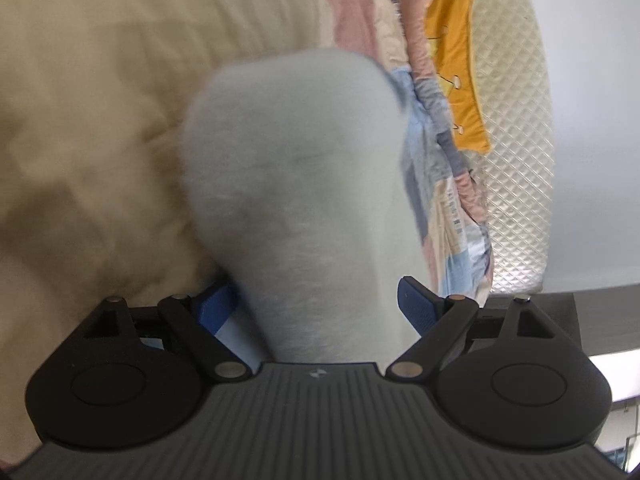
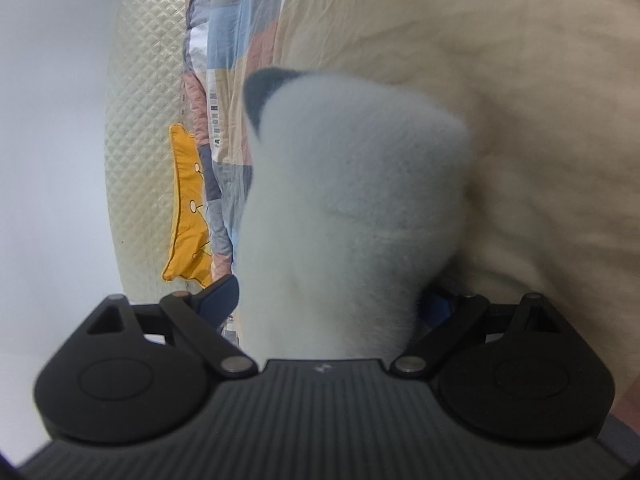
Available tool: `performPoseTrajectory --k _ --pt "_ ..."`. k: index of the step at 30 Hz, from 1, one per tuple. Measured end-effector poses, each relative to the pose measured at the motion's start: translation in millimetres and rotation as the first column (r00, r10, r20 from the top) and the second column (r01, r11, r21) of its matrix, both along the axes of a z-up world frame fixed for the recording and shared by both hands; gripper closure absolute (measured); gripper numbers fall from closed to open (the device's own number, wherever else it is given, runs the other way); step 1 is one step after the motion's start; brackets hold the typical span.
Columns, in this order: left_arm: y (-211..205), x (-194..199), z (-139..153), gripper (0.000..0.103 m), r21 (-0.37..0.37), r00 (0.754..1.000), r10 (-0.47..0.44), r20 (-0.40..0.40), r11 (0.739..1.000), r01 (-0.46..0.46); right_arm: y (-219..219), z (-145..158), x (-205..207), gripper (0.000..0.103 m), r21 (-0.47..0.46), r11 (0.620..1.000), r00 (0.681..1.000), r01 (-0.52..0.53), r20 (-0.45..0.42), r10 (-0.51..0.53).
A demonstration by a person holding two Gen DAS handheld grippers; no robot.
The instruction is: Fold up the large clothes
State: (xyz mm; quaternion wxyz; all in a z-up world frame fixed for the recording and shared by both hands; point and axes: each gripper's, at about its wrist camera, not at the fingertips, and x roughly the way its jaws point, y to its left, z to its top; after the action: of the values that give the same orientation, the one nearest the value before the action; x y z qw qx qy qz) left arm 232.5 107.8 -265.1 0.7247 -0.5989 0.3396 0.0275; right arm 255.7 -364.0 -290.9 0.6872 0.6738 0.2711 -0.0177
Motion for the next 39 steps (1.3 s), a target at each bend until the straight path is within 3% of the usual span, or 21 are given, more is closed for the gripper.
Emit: performPoseTrajectory --k 8,12,16,18,19,20,26,30,34,39 --pt "2 9 -7 0.014 0.025 1.000 0.019 0.016 0.999 -0.020 11 4 14 0.009 -0.126 0.990 0.998 -0.056 -0.004 0.056" --pt "6 12 -15 0.015 -0.015 0.997 0.062 0.038 0.998 -0.061 9 4 28 0.009 -0.180 0.981 0.998 -0.069 0.001 0.070" --pt "4 18 -9 0.017 0.059 0.998 0.043 0.055 0.997 -0.046 13 7 35 0.007 -0.253 0.963 0.995 -0.089 0.013 0.096" --pt "4 17 -7 0.024 0.078 0.996 0.053 0.076 0.995 -0.059 15 11 35 0.015 -0.303 0.948 0.995 -0.096 0.002 0.101" --pt "4 17 -7 0.029 0.080 0.995 0.055 0.081 0.995 -0.062 16 13 35 0.025 -0.339 0.935 0.994 -0.107 -0.017 0.108" --pt "5 17 -6 0.037 0.086 0.995 0.057 0.077 0.994 -0.063 17 15 35 0.027 -0.362 0.925 0.993 -0.115 -0.023 0.114" --pt "3 15 2 0.054 0.148 0.995 0.029 0.095 0.988 -0.043 15 28 30 0.055 -0.446 0.886 0.990 -0.125 0.003 0.141" --pt "5 3 7 0.061 0.107 0.989 0.033 0.144 0.993 -0.048 14 45 24 0.062 -0.504 0.857 0.985 -0.111 0.057 0.161" --pt "2 -6 21 0.063 0.119 0.986 0.002 0.165 0.993 -0.022 12 66 15 0.064 -0.575 0.810 0.978 -0.111 0.084 0.194" --pt "-7 -7 43 0.063 0.146 0.976 -0.054 0.209 0.989 0.023 -2 90 13 0.064 -0.596 0.795 0.969 -0.111 0.112 0.219"
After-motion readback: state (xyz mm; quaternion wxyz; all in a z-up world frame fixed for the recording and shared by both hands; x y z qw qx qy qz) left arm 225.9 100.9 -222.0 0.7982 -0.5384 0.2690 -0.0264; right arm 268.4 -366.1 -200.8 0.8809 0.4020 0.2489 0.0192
